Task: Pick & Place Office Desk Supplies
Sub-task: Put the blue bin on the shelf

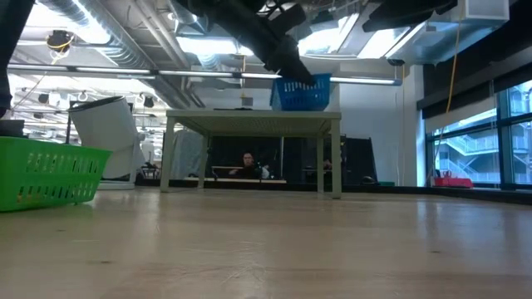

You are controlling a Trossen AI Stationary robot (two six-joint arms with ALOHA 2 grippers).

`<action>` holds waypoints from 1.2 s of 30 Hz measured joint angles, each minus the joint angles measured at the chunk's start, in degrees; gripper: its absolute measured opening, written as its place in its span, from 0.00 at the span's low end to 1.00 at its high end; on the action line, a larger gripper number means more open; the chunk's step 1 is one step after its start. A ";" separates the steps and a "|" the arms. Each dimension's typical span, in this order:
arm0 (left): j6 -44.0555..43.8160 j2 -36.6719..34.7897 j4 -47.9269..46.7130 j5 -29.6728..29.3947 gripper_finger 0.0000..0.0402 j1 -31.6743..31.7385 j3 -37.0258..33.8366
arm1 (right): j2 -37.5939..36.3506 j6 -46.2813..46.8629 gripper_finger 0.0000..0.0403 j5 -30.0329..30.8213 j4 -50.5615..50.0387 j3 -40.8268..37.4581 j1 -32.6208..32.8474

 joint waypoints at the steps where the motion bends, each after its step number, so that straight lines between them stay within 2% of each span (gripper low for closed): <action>1: 0.58 0.00 0.01 0.29 0.06 -0.02 0.00 | 0.00 0.02 0.64 0.00 0.00 0.00 0.00; 5: 1.97 0.15 0.04 2.19 0.05 0.00 0.00 | 0.00 0.03 0.64 0.00 0.02 0.00 0.00; 27: 3.90 1.14 3.14 2.45 0.04 0.66 0.00 | 0.00 0.21 0.64 0.00 -0.02 0.00 0.00; 36: 2.55 1.14 3.51 2.43 0.11 0.72 0.00 | 0.00 0.20 0.64 0.00 -0.20 0.00 0.00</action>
